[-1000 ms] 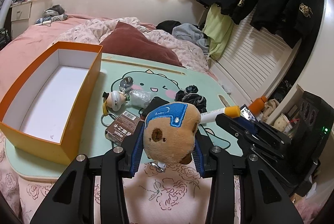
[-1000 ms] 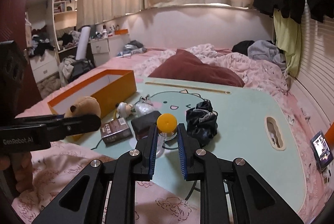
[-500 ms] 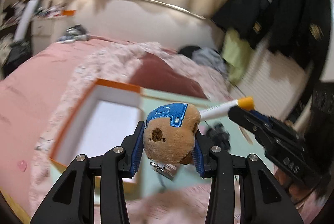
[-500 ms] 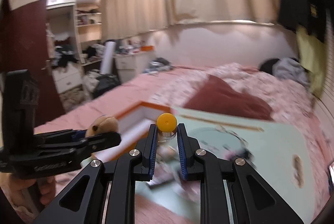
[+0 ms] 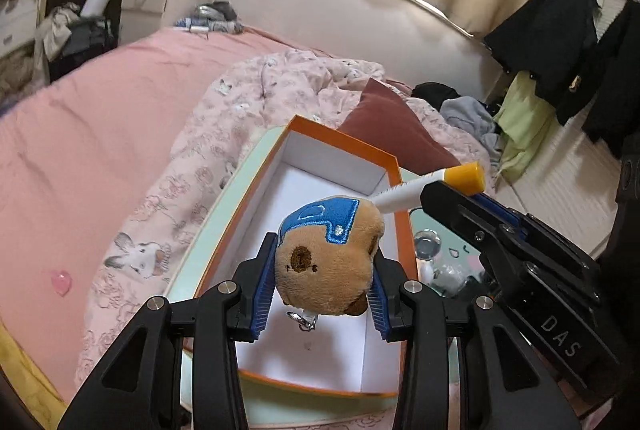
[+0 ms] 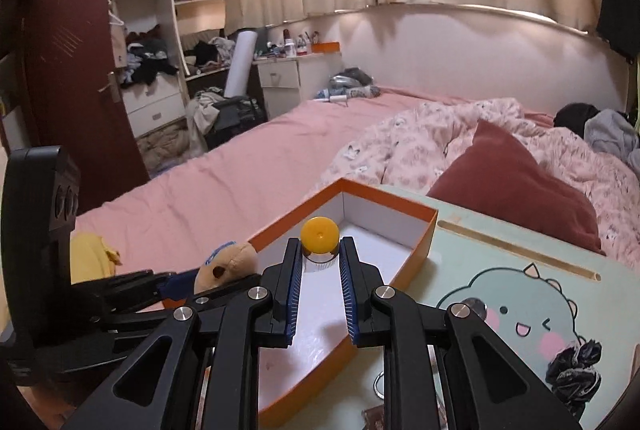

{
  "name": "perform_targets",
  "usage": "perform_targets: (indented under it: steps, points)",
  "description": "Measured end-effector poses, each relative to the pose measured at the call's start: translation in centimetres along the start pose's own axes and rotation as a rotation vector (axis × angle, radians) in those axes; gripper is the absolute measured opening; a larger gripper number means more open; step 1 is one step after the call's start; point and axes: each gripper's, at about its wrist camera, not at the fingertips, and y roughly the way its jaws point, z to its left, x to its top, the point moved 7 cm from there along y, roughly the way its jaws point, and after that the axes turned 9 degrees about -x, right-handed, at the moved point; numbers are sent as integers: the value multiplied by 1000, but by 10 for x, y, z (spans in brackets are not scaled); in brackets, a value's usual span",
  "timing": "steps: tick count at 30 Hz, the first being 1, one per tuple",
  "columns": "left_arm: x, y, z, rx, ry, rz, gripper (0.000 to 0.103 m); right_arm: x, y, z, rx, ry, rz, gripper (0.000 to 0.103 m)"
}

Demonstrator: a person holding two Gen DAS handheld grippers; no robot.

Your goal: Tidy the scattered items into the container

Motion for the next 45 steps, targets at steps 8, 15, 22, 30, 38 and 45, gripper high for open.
perform_targets:
  steps: [8, 15, 22, 30, 38, 45]
  points:
    - [3, -5, 9, 18, -49, -70, 71, -4, -7, -12, -27, 40, -34, 33]
    - [3, -16, 4, -1, -51, -96, 78, -1, -30, -23, -19, 93, -89, 64]
    - [-4, -31, -33, -43, 16, -69, 78, 1, -68, -34, -84, 57, -148, 65]
    - [-47, -18, -110, -65, 216, 105, 78, -47, -113, -91, -152, 124, 3, 75]
    - [-110, 30, -146, 27, 450, 313, 78, -136, -99, -159, -333, 243, 246, 78]
    - [-126, 47, -129, 14, 383, 416, 78, -171, -71, -175, -423, 258, 426, 80]
